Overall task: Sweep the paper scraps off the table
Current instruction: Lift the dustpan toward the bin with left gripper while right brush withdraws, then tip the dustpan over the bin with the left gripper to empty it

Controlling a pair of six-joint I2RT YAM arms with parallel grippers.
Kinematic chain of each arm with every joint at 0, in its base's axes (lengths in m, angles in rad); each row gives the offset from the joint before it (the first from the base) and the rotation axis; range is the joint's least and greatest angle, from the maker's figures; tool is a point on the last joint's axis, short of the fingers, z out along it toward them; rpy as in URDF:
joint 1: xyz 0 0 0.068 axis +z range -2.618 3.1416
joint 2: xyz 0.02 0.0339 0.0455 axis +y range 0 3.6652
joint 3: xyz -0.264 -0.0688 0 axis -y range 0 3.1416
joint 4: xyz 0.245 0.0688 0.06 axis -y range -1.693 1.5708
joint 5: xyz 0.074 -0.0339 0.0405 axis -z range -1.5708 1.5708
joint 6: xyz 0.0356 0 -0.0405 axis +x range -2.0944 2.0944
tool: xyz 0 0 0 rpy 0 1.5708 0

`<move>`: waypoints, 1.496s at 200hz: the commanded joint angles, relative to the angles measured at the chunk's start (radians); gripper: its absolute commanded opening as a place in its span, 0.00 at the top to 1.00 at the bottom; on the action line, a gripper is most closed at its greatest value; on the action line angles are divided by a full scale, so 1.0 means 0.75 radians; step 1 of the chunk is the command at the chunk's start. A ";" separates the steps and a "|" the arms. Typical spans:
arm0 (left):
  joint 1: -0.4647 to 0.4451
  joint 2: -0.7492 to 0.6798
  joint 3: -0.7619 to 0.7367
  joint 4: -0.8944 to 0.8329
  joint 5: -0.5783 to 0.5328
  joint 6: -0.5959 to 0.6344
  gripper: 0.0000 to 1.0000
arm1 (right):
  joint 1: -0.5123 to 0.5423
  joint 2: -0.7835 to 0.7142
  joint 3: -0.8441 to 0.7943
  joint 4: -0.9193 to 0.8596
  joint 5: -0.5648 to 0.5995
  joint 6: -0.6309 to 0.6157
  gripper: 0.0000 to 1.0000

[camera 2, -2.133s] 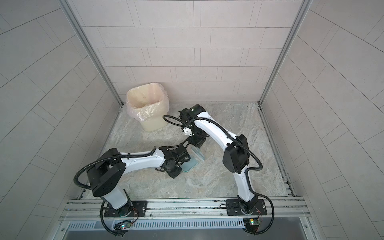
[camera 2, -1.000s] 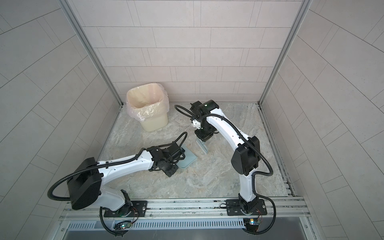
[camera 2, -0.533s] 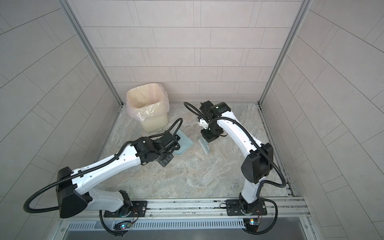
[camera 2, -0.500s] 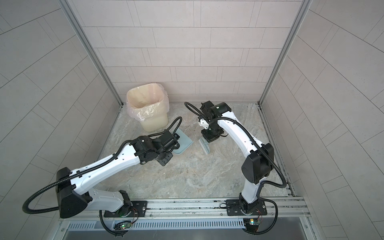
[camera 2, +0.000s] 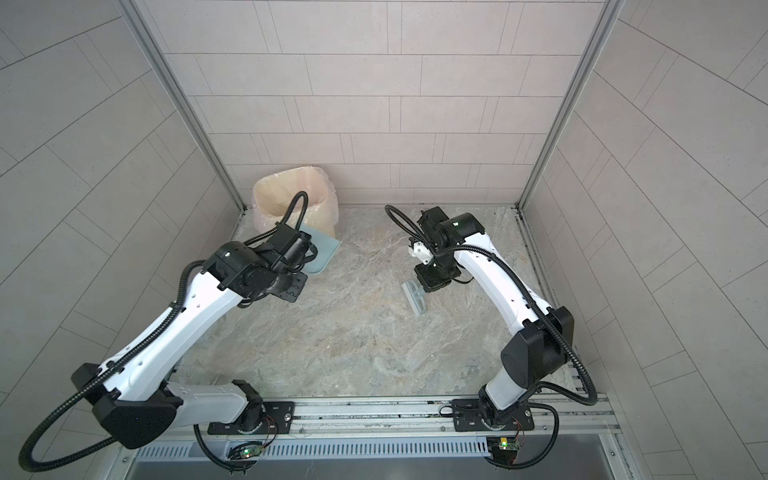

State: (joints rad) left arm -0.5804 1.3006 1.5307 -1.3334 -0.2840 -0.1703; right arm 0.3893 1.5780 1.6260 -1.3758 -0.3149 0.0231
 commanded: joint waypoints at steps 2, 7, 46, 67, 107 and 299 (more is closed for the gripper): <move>0.091 -0.026 0.087 -0.098 -0.044 0.019 1.00 | -0.024 -0.059 -0.011 -0.040 -0.016 -0.021 1.00; 0.113 -0.024 0.100 -0.107 -0.048 0.028 1.00 | -0.027 -0.066 -0.012 -0.041 -0.018 -0.024 1.00; 0.344 -0.031 0.128 -0.103 -0.030 0.128 1.00 | -0.048 -0.095 -0.023 -0.044 -0.024 -0.029 1.00; 0.452 -0.024 0.133 -0.075 -0.020 0.174 1.00 | -0.060 -0.113 -0.038 -0.045 -0.026 -0.032 1.00; 0.584 0.070 0.229 -0.049 -0.051 0.256 1.00 | -0.086 -0.158 -0.100 -0.035 -0.029 -0.031 1.00; 0.492 0.738 0.836 0.054 -0.775 0.746 1.00 | -0.126 -0.050 -0.006 -0.123 -0.026 -0.062 1.00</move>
State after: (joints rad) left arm -0.1703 1.8397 2.1689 -1.3502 -0.6899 0.2859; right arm 0.3061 1.5333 1.6138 -1.4475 -0.3336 -0.0006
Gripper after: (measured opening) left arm 0.211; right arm 0.120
